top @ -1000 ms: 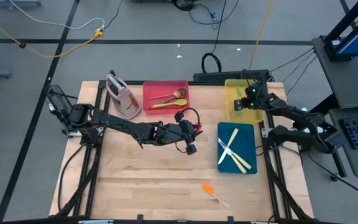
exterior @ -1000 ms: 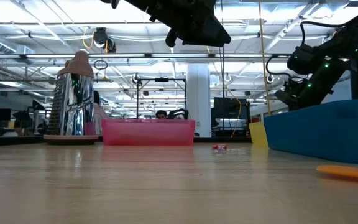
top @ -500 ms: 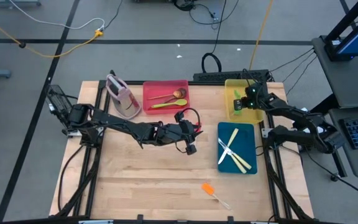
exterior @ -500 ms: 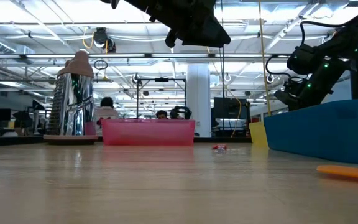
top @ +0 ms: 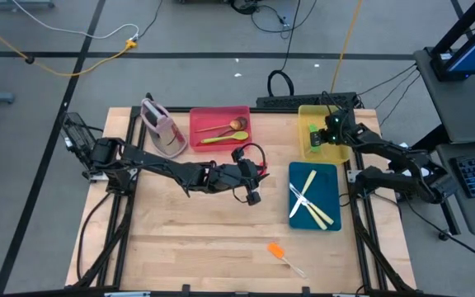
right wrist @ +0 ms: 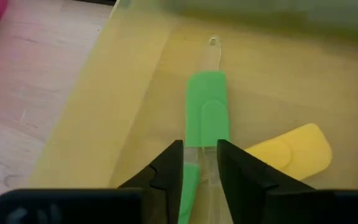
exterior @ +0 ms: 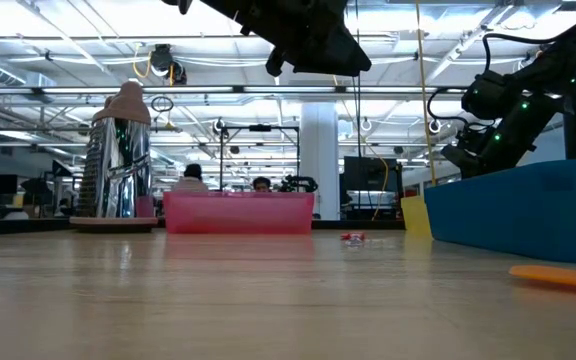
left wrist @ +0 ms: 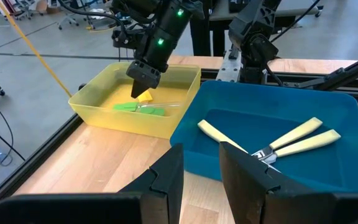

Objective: Pick & Place Kitchen Items
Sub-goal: Put the red spatula into the yellow bin

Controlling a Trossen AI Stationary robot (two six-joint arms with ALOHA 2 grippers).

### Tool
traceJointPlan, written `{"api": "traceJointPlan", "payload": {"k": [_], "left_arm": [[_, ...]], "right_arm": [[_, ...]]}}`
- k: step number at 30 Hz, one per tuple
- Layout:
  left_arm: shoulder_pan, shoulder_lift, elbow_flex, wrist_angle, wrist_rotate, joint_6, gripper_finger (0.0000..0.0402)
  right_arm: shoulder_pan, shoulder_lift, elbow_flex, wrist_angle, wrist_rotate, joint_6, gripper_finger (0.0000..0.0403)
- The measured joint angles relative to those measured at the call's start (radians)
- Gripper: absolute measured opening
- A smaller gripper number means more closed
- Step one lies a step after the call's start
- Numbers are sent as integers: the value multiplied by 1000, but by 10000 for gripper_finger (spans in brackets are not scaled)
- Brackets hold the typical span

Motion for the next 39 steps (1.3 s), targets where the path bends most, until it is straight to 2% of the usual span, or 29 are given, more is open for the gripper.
{"api": "traceJointPlan", "payload": {"k": [5,12,18,24,27,36,39], "left_arm": [[0,0,0,0,0,0,108],[0,0,0,-6,0,-68,108],[0,1,0,-121,12,-168,108],[0,18,-1,-217,12,-242,108],[0,41,0,-213,12,-253,108],[32,100,0,-212,13,-311,109],[51,122,1,-195,53,-331,109]], "right_arm": [[0,0,0,0,0,0,102],[0,0,0,0,0,-7,91],[40,-1,0,86,2,-136,87],[138,-1,0,231,-1,-154,86],[204,-1,0,272,-1,-173,86],[420,-5,0,320,-2,-202,86],[486,-5,0,322,-1,-202,86]]}}
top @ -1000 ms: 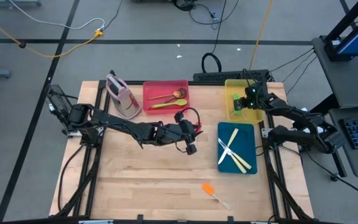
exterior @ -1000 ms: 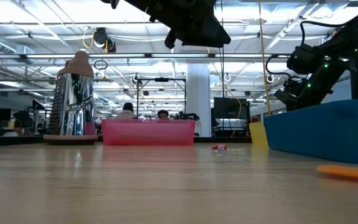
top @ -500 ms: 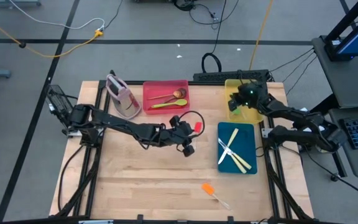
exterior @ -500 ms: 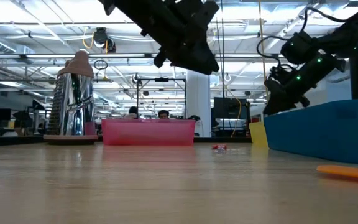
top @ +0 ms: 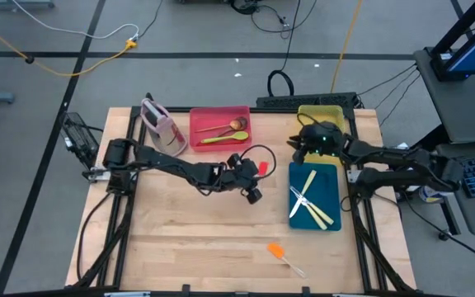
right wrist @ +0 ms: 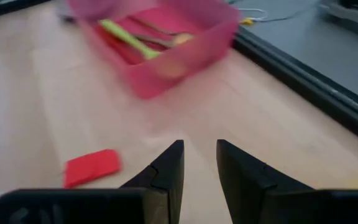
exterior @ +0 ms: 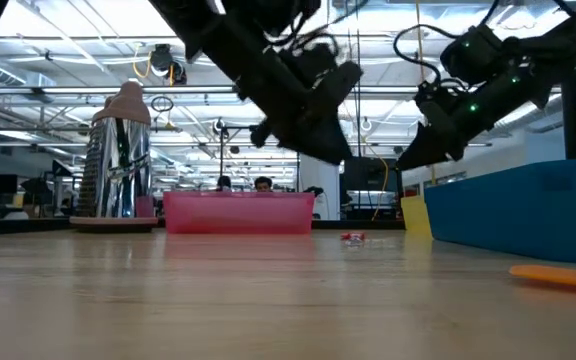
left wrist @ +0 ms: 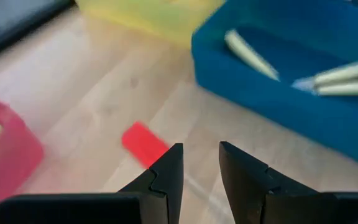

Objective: Pick & Place Kitchen Items
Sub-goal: Put the red spatula into the yellow bin

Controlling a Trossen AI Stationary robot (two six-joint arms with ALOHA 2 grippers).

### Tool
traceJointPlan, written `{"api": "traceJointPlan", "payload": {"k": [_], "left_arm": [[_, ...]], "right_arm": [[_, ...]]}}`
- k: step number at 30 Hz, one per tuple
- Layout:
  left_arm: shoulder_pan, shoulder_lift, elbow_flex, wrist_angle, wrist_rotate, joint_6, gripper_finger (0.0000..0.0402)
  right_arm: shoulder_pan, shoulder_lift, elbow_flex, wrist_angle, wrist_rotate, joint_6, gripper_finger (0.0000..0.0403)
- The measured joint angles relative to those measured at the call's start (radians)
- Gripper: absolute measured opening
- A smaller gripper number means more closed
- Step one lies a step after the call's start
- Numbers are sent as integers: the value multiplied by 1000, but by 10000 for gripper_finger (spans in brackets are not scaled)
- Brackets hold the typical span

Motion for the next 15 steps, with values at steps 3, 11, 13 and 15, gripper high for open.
{"api": "traceJointPlan", "payload": {"k": [3,11,13,15], "left_arm": [[11,24,-1,17,27,-3,109],[38,74,-2,37,37,45,139],[47,78,0,47,35,64,161],[54,79,-1,62,35,77,184]], "right_arm": [[58,0,0,0,0,0,86],[189,0,0,-3,0,0,86],[214,0,0,-6,0,1,86],[234,0,0,-6,1,3,86]]}}
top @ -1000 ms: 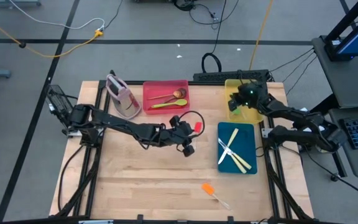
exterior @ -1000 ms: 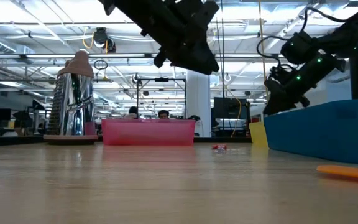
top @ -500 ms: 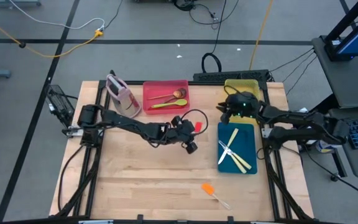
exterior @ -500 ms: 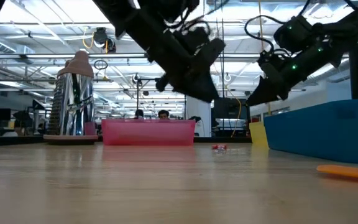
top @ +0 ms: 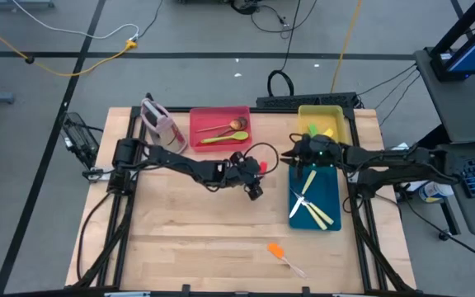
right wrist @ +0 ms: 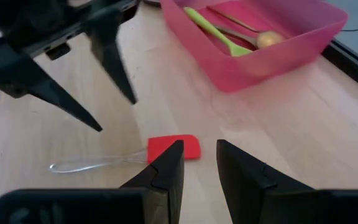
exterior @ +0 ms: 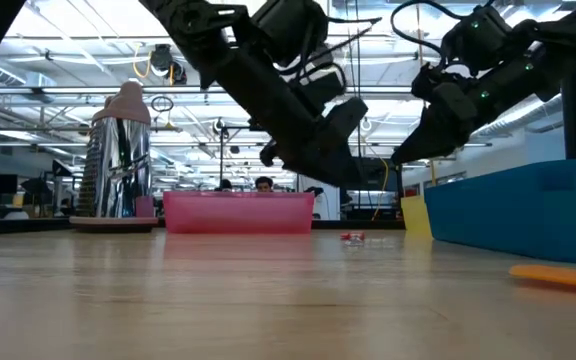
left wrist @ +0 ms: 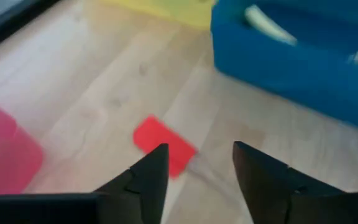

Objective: Pick & Place Kitchen Items
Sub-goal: Put the red spatula into the yellow bin

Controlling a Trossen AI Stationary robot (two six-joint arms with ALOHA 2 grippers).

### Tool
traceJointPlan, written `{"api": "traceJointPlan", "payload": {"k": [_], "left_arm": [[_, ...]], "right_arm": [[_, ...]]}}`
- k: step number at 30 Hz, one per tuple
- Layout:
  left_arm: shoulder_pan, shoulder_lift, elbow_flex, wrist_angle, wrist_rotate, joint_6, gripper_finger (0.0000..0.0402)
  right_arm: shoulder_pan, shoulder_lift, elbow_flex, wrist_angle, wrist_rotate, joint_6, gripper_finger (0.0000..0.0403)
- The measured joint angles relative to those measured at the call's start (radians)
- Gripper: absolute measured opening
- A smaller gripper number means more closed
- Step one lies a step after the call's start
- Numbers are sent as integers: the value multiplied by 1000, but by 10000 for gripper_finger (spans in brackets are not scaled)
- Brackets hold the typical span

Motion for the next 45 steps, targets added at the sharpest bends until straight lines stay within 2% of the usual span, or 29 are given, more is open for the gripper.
{"api": "traceJointPlan", "payload": {"k": [4,8,20,29,35,39,45], "left_arm": [[13,-3,0,43,5,-35,220],[12,2,0,38,6,-56,235],[20,135,1,194,-80,-91,237],[37,213,1,245,-59,-106,237],[36,228,3,198,-75,-101,235],[45,227,5,158,-52,-99,205],[66,226,4,158,21,-106,119]], "right_arm": [[29,0,0,0,1,0,86],[45,0,0,1,2,1,86],[53,1,0,6,4,5,86],[53,1,0,17,6,5,86],[53,1,0,22,7,5,86],[53,1,0,22,7,5,86],[53,1,-17,56,7,5,86]]}}
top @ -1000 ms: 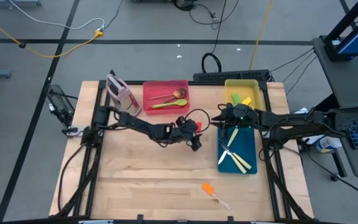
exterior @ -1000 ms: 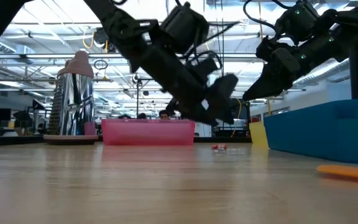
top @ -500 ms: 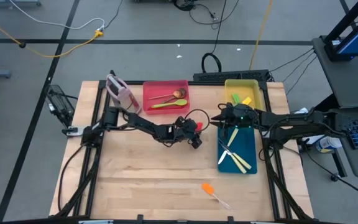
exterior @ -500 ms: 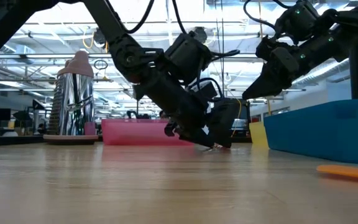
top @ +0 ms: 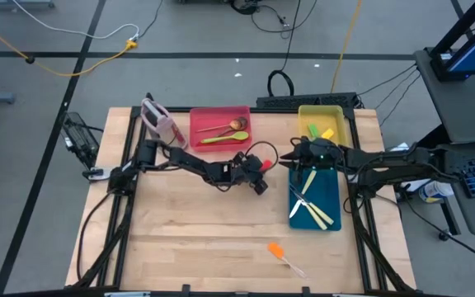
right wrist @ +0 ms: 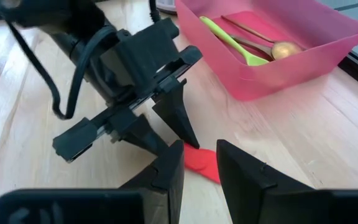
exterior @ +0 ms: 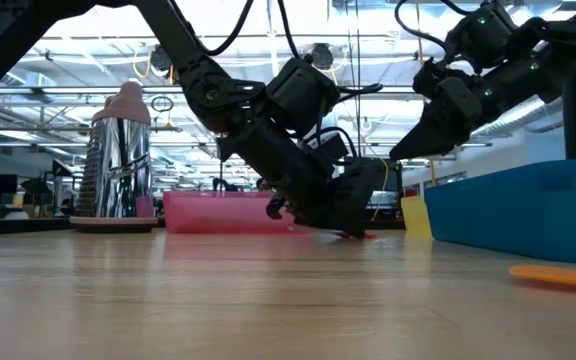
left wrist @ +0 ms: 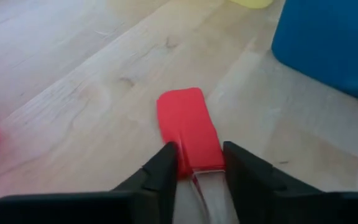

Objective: Pick & Place Kitchen Items
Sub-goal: Put the red spatula into the yellow bin

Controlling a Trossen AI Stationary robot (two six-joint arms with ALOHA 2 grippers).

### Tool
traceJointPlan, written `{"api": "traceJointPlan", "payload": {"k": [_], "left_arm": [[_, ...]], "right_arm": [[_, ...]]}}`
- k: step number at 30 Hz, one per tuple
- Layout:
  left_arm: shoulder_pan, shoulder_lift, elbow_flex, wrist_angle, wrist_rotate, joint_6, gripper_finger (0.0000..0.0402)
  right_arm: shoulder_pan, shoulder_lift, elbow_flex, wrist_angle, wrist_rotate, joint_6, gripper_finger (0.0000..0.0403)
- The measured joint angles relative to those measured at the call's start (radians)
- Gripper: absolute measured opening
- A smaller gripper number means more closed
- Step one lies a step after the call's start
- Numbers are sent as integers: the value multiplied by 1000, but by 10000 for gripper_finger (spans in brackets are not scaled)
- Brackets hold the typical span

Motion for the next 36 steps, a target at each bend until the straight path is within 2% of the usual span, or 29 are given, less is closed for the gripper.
{"api": "traceJointPlan", "payload": {"k": [5,12,21,29,32,36], "left_arm": [[5,0,0,0,17,-12,79],[2,-27,-3,-11,40,-22,78],[-32,-152,-5,-39,42,28,78],[-63,-189,-4,-14,-20,72,78],[-70,-198,-6,-18,-62,119,78],[-94,-202,-5,35,-119,189,78]], "right_arm": [[0,0,-41,56,0,0,86],[0,0,-92,161,0,0,86],[0,0,-94,168,-1,6,86],[0,0,-94,182,-10,271,86],[-1,0,-94,199,-78,345,86],[0,0,-94,226,-164,360,86]]}}
